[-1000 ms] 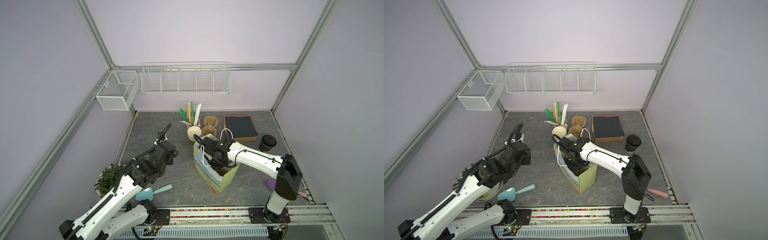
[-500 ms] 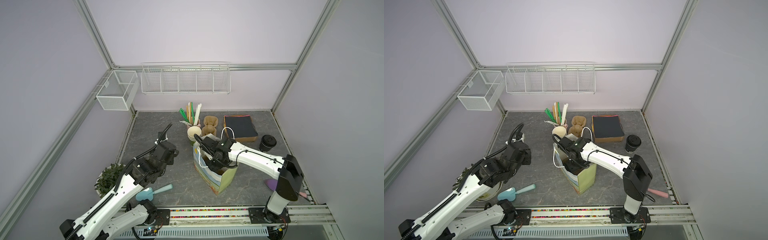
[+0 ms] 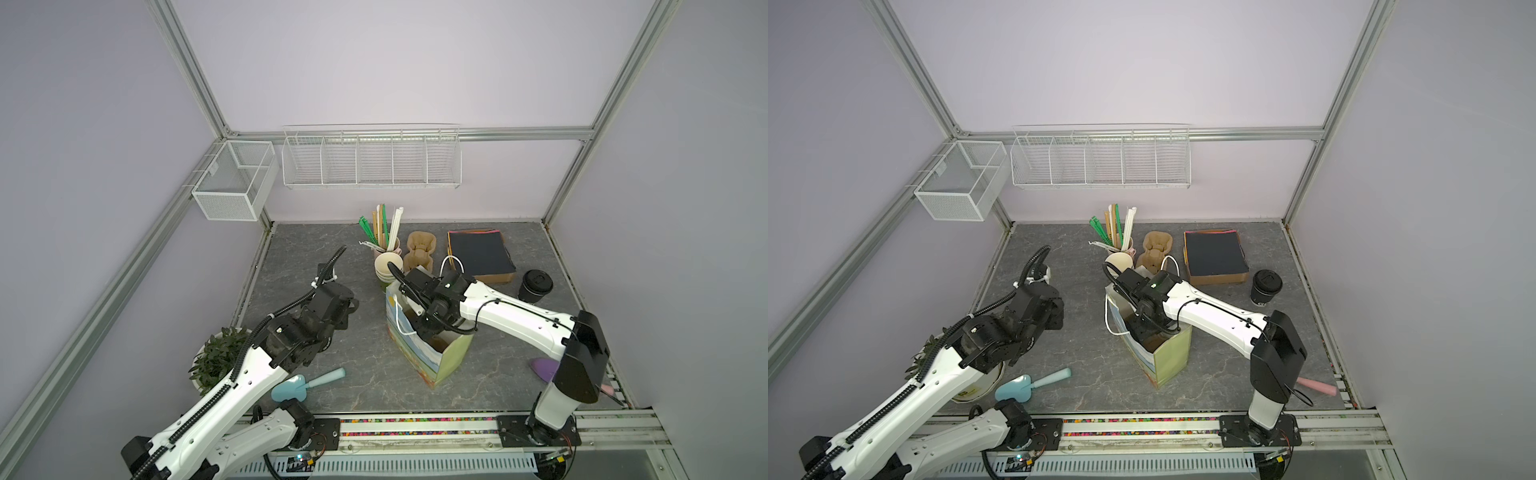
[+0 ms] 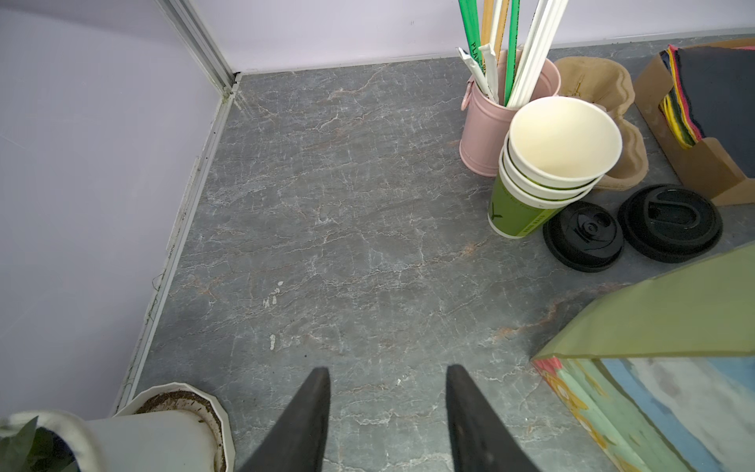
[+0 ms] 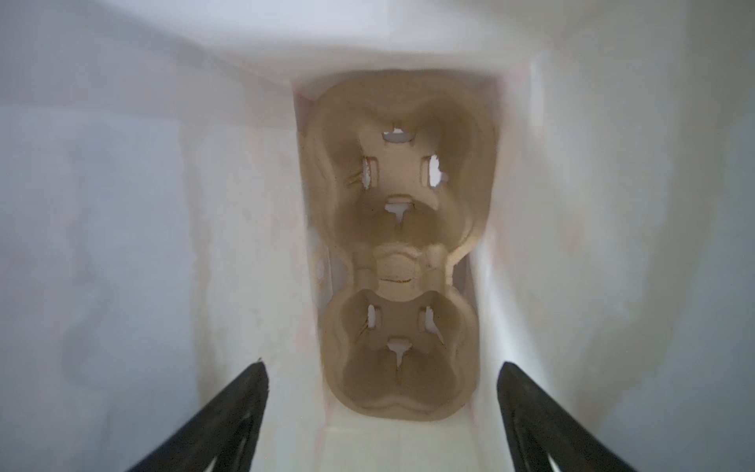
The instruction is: Pack the takeout coffee
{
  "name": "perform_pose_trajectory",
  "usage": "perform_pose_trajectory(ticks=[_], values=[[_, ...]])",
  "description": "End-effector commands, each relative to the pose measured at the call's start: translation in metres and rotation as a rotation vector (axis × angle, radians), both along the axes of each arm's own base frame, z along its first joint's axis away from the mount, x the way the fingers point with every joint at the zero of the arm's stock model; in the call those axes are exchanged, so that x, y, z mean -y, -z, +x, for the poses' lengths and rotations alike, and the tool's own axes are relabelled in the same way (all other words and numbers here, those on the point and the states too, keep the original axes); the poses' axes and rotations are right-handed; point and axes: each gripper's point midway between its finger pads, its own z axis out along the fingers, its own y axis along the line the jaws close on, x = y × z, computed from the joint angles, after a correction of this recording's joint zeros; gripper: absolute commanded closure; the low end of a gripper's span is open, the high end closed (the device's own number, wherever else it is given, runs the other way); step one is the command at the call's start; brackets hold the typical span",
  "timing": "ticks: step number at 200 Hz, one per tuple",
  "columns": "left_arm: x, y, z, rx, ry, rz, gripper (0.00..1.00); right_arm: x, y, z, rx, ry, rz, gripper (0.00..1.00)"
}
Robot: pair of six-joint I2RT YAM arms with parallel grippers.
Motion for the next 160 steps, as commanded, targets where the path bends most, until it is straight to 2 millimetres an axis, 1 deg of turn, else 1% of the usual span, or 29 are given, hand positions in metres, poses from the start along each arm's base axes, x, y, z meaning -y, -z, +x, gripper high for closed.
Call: perform_pose_trajectory(ticks=[1, 24, 107, 120, 160], values=[[-0.002, 0.001, -0.001, -0.015, 0.011, 0.017, 0.53, -0.003, -0.022, -0.003, 0.026, -0.024, 0.045, 0.10], [0.000, 0.001, -0.001, -0.017, 0.015, 0.014, 0.53, -0.004, -0.032, -0.002, 0.040, -0.027, 0.059, 0.11], [0.001, 0.002, -0.001, -0.024, 0.019, 0.017, 0.53, -0.008, -0.055, -0.004, 0.076, -0.047, 0.101, 0.12], [0.002, 0.003, -0.001, -0.027, 0.021, 0.017, 0.53, -0.010, -0.057, -0.005, 0.071, -0.050, 0.112, 0.12], [0.002, 0.002, -0.001, -0.026, 0.024, 0.016, 0.53, -0.012, -0.051, -0.009, 0.040, -0.051, 0.118, 0.11]])
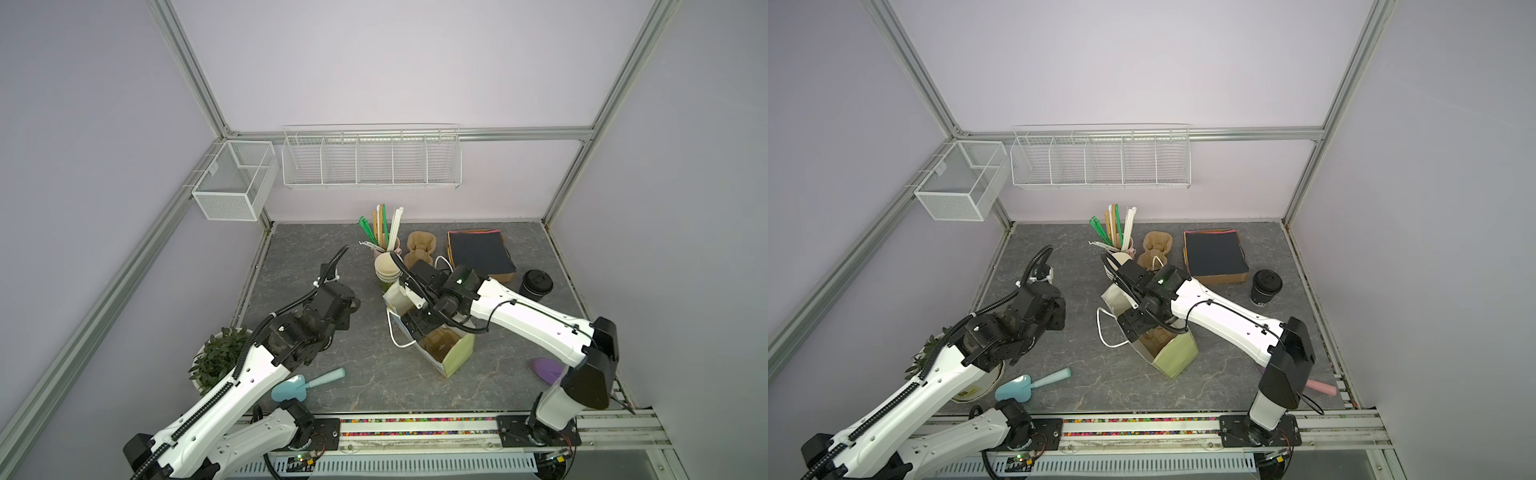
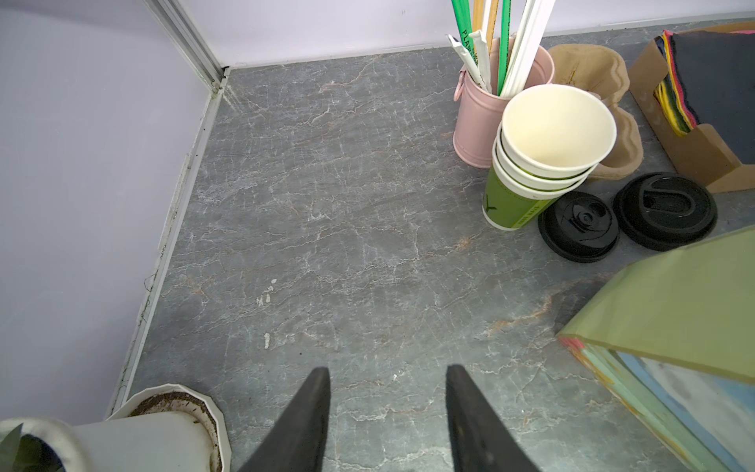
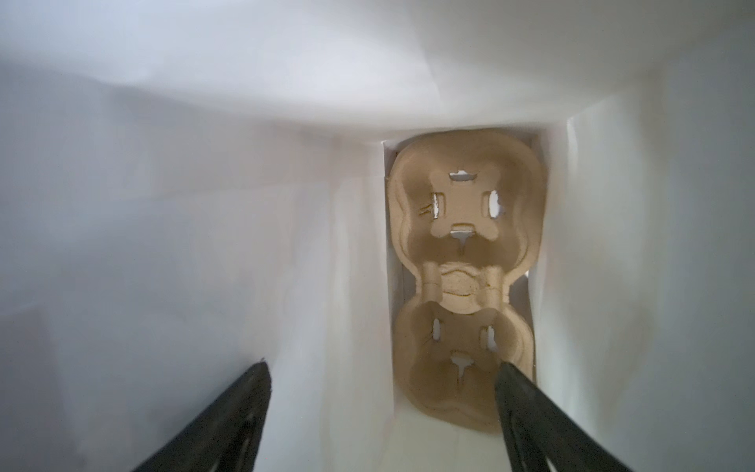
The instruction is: Pack the takeout coffee
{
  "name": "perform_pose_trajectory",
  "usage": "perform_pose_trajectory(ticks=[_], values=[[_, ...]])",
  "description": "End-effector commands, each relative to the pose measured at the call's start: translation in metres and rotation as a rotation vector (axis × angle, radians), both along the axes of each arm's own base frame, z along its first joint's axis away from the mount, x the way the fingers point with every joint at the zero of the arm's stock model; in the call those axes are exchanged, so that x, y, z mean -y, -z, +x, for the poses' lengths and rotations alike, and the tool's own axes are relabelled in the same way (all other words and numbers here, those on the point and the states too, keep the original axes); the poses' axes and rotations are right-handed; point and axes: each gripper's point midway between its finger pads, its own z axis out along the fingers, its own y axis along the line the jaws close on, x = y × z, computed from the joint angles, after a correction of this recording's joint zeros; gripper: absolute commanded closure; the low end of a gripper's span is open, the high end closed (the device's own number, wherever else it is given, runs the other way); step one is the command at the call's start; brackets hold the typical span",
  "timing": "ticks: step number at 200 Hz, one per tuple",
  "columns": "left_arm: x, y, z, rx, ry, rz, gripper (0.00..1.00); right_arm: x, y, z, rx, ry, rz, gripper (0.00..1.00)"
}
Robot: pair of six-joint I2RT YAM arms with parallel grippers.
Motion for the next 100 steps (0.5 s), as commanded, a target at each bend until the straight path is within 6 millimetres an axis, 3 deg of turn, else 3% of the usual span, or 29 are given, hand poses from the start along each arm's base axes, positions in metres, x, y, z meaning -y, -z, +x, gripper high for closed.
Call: perform_pose_trajectory(ticks=[1, 69, 100], values=[[-0.003, -0.002, -0.001, -0.006, 0.003, 0.014, 0.53, 0.000, -0.008, -0.008, -0.010, -0.023, 0.020, 0.11], [0.000, -0.007, -0.004, 0.007, 0.023, -0.023, 0.53, 0.000, -0.005, -0.010, -0.032, -0.033, 0.035, 0.10], [0.012, -0.030, -0.015, 0.059, 0.092, -0.180, 0.52, 0.004, -0.008, -0.007, -0.028, -0.019, 0.048, 0.10]])
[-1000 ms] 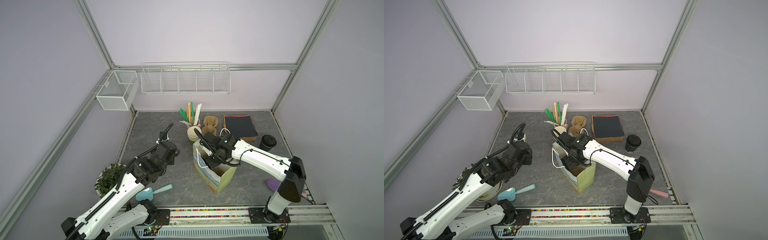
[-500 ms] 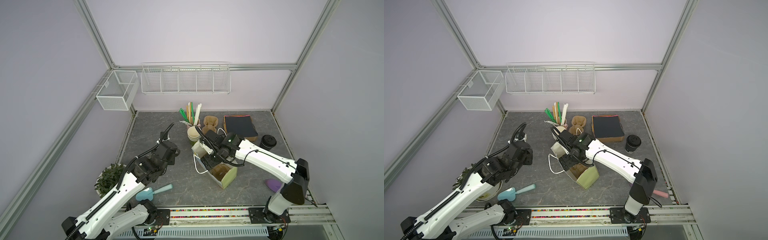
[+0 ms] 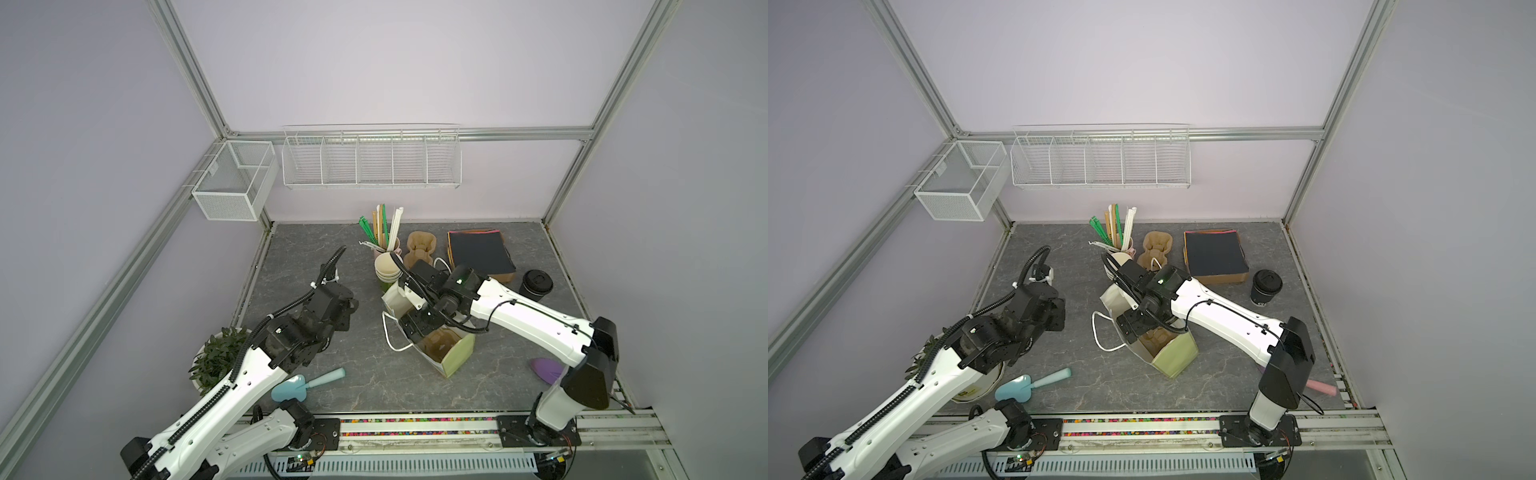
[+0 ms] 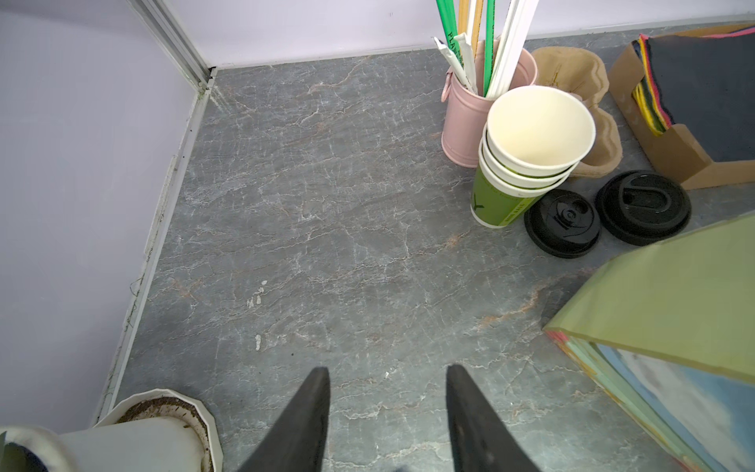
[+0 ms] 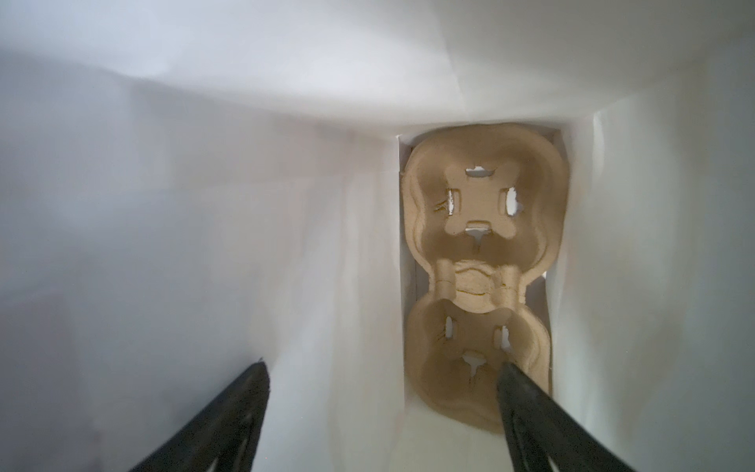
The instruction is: Pack the takeout coffee
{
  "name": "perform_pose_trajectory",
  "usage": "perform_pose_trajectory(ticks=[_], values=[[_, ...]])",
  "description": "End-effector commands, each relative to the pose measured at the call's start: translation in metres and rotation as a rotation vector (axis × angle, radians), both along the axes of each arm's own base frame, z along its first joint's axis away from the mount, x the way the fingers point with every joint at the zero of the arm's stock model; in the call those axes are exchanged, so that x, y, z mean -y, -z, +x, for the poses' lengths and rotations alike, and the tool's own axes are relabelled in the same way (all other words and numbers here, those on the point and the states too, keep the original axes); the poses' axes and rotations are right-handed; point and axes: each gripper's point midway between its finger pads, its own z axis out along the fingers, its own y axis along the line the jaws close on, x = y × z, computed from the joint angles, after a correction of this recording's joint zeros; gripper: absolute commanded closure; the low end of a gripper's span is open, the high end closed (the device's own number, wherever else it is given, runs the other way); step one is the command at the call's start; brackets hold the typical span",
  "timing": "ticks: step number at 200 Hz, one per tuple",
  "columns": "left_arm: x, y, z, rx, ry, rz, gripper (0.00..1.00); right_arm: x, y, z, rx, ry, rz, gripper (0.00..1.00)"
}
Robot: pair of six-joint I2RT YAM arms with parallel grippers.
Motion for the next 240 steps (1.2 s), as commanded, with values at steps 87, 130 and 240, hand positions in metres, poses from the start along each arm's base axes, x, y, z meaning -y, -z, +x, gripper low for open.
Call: perform_pose_trajectory(ticks=[87, 130, 240], values=[[0.085, -0.122, -0.073, 0.041, 0.442, -0.890, 0.43, 0.011, -0.001, 0.002, -0.019, 0.011, 0.037, 0.10], [0.108, -0.132, -0.078, -0.014, 0.507, -0.992, 0.40, 0.015, 0.000, 0.004, -0.016, 0.022, 0.039, 0.10], [0.146, -0.097, -0.078, -0.144, 0.522, -0.866, 0.64, 0.022, -0.003, 0.004, -0.008, 0.034, 0.044, 0.10]])
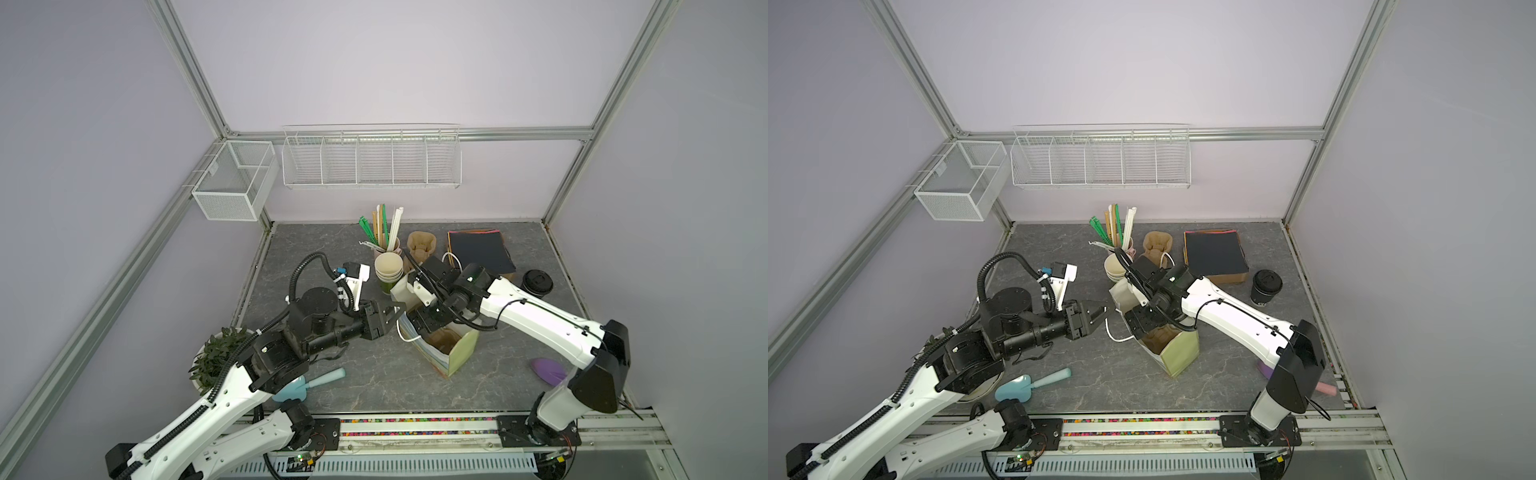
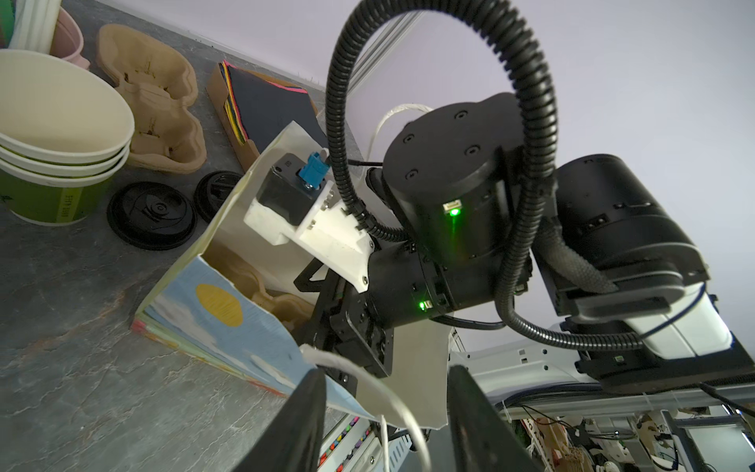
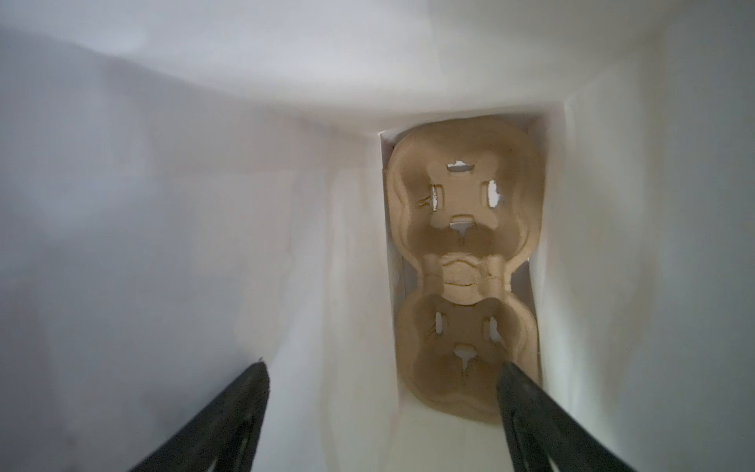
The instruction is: Pack the takeout coffee
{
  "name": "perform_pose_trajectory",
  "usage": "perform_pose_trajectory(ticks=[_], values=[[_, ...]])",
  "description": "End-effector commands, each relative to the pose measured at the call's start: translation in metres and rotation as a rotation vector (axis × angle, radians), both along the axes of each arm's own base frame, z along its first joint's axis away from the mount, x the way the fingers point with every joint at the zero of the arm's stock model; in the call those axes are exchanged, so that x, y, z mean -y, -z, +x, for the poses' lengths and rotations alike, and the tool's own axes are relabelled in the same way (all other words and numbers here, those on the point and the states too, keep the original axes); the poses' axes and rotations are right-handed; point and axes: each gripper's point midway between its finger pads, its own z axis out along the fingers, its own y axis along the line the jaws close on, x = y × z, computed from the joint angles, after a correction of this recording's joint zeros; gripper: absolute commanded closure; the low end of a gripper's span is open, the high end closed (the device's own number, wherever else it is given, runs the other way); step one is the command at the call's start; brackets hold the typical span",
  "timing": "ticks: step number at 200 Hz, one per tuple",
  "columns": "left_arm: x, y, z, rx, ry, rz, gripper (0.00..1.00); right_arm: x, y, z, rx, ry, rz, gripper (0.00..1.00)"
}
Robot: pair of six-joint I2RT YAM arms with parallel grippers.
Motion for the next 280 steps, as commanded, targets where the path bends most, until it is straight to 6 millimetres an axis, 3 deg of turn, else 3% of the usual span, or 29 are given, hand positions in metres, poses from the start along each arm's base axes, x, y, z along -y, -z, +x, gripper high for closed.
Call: perform_pose_trajectory(ticks=[1, 37, 127, 175, 215, 280], values=[[0.000, -0.004, 0.000, 0.006, -0.003, 0.012, 0.64, 0.005, -0.004, -0.004, 0.003, -0.010, 0.014, 0.10], [0.002, -0.003, 0.006, 0.004, -0.016, 0.043, 1.00, 0.004, -0.009, -0.005, 0.007, -0.019, 0.031, 0.10], [0.000, -0.001, 0.015, 0.024, -0.041, 0.141, 1.00, 0.001, -0.025, -0.017, -0.034, -0.090, 0.154, 0.10], [-0.003, 0.022, 0.017, 0.037, -0.045, 0.194, 1.00, 0.000, -0.029, -0.017, -0.022, -0.101, 0.182, 0.10], [-0.002, 0.030, 0.020, 0.046, -0.047, 0.219, 1.00, 0.005, -0.027, -0.012, -0.012, -0.069, 0.119, 0.10], [-0.004, 0.040, 0.024, 0.061, -0.056, 0.263, 1.00, -0.012, -0.041, -0.026, -0.029, -0.183, 0.233, 0.10]])
